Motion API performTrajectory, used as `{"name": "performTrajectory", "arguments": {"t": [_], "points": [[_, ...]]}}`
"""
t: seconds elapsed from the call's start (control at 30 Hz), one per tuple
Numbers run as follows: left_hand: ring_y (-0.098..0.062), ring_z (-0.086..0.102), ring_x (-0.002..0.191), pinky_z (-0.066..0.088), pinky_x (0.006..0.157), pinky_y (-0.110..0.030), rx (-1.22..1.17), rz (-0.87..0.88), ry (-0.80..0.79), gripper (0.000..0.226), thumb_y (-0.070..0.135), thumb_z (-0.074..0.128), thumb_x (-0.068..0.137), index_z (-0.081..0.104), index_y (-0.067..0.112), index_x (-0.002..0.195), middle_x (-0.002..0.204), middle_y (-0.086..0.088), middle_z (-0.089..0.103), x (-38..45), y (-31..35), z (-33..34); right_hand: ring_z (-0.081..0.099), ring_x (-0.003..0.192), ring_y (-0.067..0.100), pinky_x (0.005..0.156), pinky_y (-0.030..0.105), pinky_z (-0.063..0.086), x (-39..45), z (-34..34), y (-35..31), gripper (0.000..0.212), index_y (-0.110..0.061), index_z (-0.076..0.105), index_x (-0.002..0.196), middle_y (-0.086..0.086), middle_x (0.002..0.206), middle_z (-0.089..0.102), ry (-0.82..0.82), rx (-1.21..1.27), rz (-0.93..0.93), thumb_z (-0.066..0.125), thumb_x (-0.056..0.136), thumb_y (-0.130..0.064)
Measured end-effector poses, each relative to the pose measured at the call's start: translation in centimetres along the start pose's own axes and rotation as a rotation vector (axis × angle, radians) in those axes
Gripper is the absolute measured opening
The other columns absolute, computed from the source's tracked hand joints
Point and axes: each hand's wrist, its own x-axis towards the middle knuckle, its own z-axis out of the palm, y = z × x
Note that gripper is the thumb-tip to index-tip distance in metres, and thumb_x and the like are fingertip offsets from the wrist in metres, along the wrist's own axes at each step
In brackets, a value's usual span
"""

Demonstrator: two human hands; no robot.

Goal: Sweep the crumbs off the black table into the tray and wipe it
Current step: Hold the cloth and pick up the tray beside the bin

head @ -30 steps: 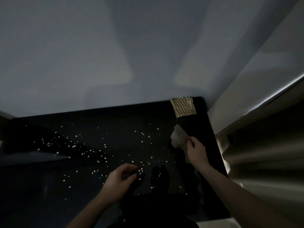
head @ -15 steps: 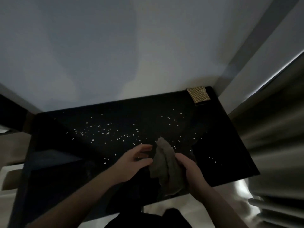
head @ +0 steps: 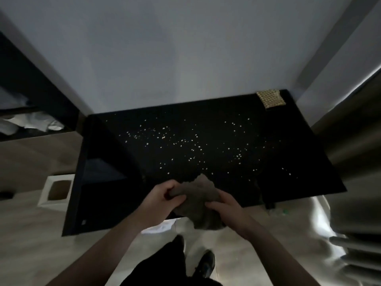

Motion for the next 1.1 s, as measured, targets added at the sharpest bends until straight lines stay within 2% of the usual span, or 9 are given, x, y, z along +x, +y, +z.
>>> {"name": "performTrajectory", "arguments": {"t": [0.1, 0.2, 0.4, 0.5, 0.6, 0.67, 0.8, 0.93, 1.1], "points": [[-0.021, 0.071, 0.084, 0.057, 0.075, -0.028, 0.123, 0.069, 0.036, 0.011, 0.010, 0.068, 0.094, 0.071, 0.021, 0.094, 0.089, -0.007, 0.073, -1.9, -0.6, -2.2, 0.075, 0.104, 0.018, 0.092, 0.031, 0.060, -1.0, 2.5, 0.5, 0.023, -0.012, 0.072, 0.119, 0.008, 0.111, 0.078, -0.017, -0.025, -0.031, 0.058, 0.102, -0.004], [-0.012, 0.073, 0.086, 0.061, 0.080, -0.030, 0.205, 0.079, 0.024, 0.011, 0.014, 0.068, 0.095, 0.072, 0.024, 0.094, 0.091, 0.000, 0.074, -2.8, -1.4, -4.8, 0.074, 0.109, 0.017, 0.098, 0.036, 0.059, -0.8, 4.9, 0.4, 0.022, -0.016, 0.072, 0.121, 0.004, 0.114, 0.078, -0.037, -0.035, -0.019, 0.058, 0.105, -0.016], [-0.003, 0.070, 0.085, 0.054, 0.071, -0.021, 0.212, 0.054, 0.058, 0.012, 0.023, 0.066, 0.095, 0.068, 0.034, 0.093, 0.090, 0.011, 0.072, -5.0, -6.3, -12.5, 0.074, 0.109, 0.024, 0.098, 0.041, 0.059, 2.5, 14.0, -1.0, 0.024, -0.014, 0.074, 0.118, 0.010, 0.114, 0.077, -0.032, -0.055, -0.029, 0.054, 0.106, -0.017], [-0.001, 0.070, 0.086, 0.055, 0.075, -0.020, 0.229, 0.095, 0.061, 0.009, 0.026, 0.065, 0.096, 0.066, 0.035, 0.097, 0.091, 0.014, 0.072, -5.9, -10.9, -18.7, 0.073, 0.110, 0.023, 0.099, 0.039, 0.058, 5.3, 20.5, -1.0, 0.024, -0.015, 0.074, 0.120, 0.007, 0.114, 0.077, -0.042, -0.063, -0.065, 0.054, 0.106, -0.018], [-0.001, 0.071, 0.090, 0.058, 0.082, -0.025, 0.224, 0.099, 0.043, 0.012, 0.025, 0.067, 0.095, 0.066, 0.036, 0.098, 0.094, 0.014, 0.074, -6.0, -15.8, -26.1, 0.073, 0.111, 0.029, 0.099, 0.041, 0.058, 8.2, 28.1, -0.8, 0.023, -0.009, 0.072, 0.119, 0.012, 0.113, 0.078, 0.044, 0.013, -0.077, 0.054, 0.105, -0.012], [0.002, 0.069, 0.094, 0.056, 0.087, -0.020, 0.256, 0.085, 0.070, 0.022, 0.022, 0.071, 0.093, 0.064, 0.042, 0.099, 0.099, 0.017, 0.073, -5.9, -18.8, -31.0, 0.074, 0.109, 0.028, 0.097, 0.038, 0.060, 9.4, 32.8, -0.7, 0.021, -0.009, 0.072, 0.116, 0.010, 0.110, 0.079, 0.152, 0.096, -0.071, 0.054, 0.106, -0.011], [0.006, 0.067, 0.086, 0.052, 0.081, -0.014, 0.265, -0.050, 0.142, 0.020, 0.016, 0.072, 0.093, 0.067, 0.032, 0.102, 0.093, 0.014, 0.073, -7.1, -23.4, -39.8, 0.075, 0.104, 0.027, 0.096, 0.048, 0.060, 10.0, 39.6, -0.3, 0.019, -0.019, 0.076, 0.109, 0.009, 0.106, 0.079, 0.365, 0.171, -0.050, 0.057, 0.105, -0.017], [-0.006, 0.069, 0.086, 0.055, 0.086, -0.031, 0.251, -0.161, 0.214, 0.027, 0.009, 0.074, 0.090, 0.068, 0.035, 0.090, 0.087, 0.011, 0.074, -7.2, -28.2, -46.1, 0.077, 0.096, 0.019, 0.085, 0.038, 0.063, 10.5, 42.7, -0.9, 0.019, -0.022, 0.075, 0.109, 0.003, 0.102, 0.080, 0.440, 0.207, -0.064, 0.057, 0.105, -0.018], [-0.016, 0.064, 0.091, 0.046, 0.074, -0.019, 0.284, -0.290, 0.240, 0.027, 0.005, 0.073, 0.090, 0.066, 0.031, 0.087, 0.094, 0.004, 0.068, -5.9, -34.1, -48.9, 0.076, 0.093, 0.011, 0.076, 0.028, 0.063, 14.0, 44.8, -0.7, 0.020, -0.033, 0.074, 0.102, -0.007, 0.097, 0.078, 0.444, 0.136, -0.054, 0.058, 0.105, -0.023]]}}
